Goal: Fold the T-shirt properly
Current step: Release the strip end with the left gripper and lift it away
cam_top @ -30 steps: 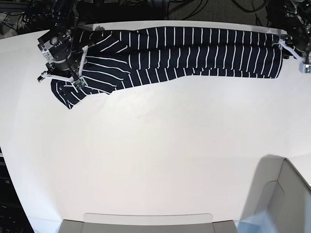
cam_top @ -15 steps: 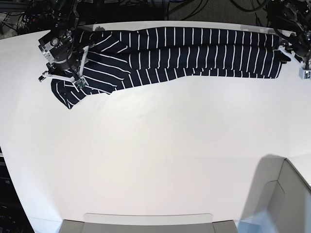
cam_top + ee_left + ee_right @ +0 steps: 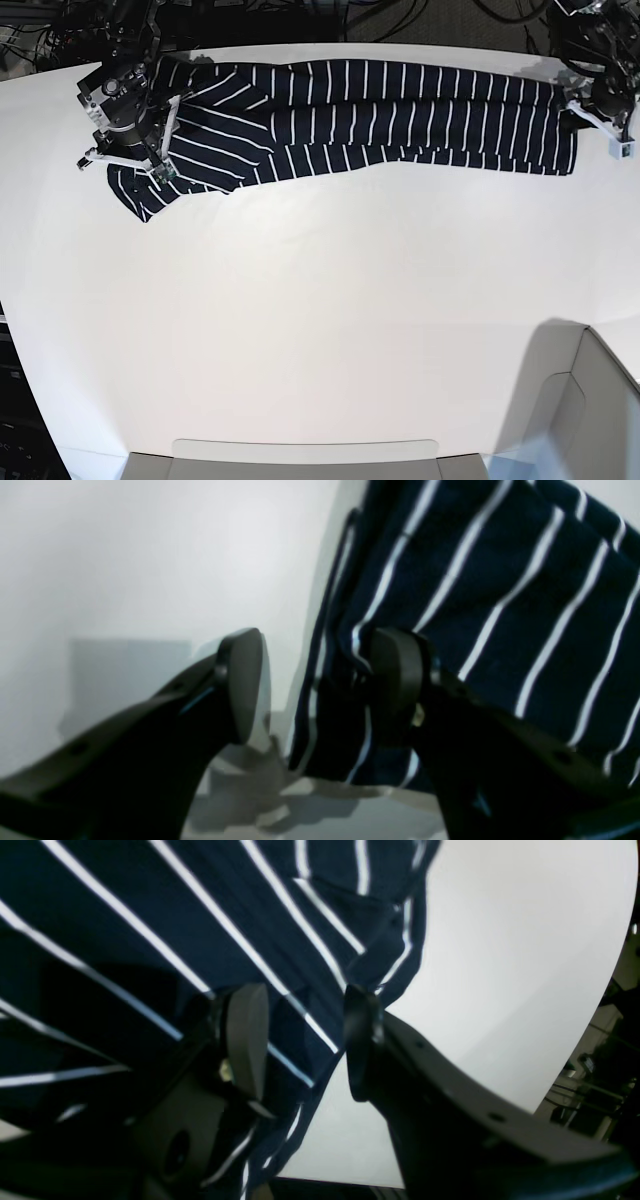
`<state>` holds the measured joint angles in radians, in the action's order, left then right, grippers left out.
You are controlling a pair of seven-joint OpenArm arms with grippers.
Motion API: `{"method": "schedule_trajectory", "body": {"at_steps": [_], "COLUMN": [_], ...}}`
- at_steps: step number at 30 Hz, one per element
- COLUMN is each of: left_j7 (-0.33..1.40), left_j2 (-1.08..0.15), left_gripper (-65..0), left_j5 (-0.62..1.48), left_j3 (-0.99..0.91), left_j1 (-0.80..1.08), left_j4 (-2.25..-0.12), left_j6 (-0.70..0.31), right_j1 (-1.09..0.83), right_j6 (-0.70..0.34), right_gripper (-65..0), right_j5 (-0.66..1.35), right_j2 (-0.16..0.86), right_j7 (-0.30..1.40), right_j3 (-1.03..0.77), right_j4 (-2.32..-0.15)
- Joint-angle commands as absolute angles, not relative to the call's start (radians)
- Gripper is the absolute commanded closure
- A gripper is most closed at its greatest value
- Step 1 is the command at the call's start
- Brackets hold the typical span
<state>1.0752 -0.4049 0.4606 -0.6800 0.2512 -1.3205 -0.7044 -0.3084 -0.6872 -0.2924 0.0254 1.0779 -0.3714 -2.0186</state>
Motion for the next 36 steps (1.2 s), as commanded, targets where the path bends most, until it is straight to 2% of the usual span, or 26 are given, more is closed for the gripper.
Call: {"method": "schedule_trajectory", "body": {"at_steps": [1, 5, 7, 9, 13, 19, 25, 32, 36], "left_j7": [1.115, 1.115, 1.112, 1.112, 1.132, 1.132, 1.145, 1.207, 1.271], "left_j2": [-0.401, -0.397, -0.383, -0.381, -0.386, -0.426, -0.503, -0.572, -0.567], "left_gripper": [-34.5, -33.9, -30.6, -24.1, -0.6, 0.0, 0.0, 0.0, 0.0], "left_j5": [0.407, 0.403, 0.403, 0.403, 0.401, 0.401, 0.401, 0.401, 0.401], "left_j3": [-0.638, -0.549, -0.541, -0.539, -0.544, -0.558, -0.704, -0.789, -0.849], "left_j1": [0.262, 0.260, 0.259, 0.257, 0.257, 0.196, 0.128, 0.105, 0.108], "left_j4": [-1.313, -1.311, -1.311, -1.311, -1.283, -1.106, -1.012, -1.033, -1.213], "left_j6": [-0.698, -0.698, -0.698, -0.698, -0.698, -0.698, -0.698, -0.698, -0.698], "right_j1": [-0.302, -0.300, -0.300, -0.300, -0.300, -0.292, -0.277, -0.226, -0.191], "right_j6": [-0.698, -0.698, -0.698, -0.698, -0.698, -0.698, -0.698, -0.698, -0.698], "right_gripper": [-25.3, -25.3, -25.3, -25.3, -25.3, -25.3, -25.3, -25.3, -25.3], "right_j5": [-0.295, -0.295, -0.295, -0.295, -0.295, -0.295, -0.289, -0.289, -0.289], "right_j2": [0.031, 0.031, 0.031, 0.031, 0.031, 0.025, 0.016, -0.065, -0.082], "right_j7": [1.072, 1.072, 1.072, 1.072, 1.072, 1.072, 1.072, 1.072, 1.072], "right_j3": [-0.374, -0.374, -0.374, -0.374, -0.374, -0.380, -0.383, -0.486, -0.558], "right_j4": [-2.035, -2.035, -2.035, -2.035, -2.035, -2.038, -2.048, -2.057, -2.057]}}
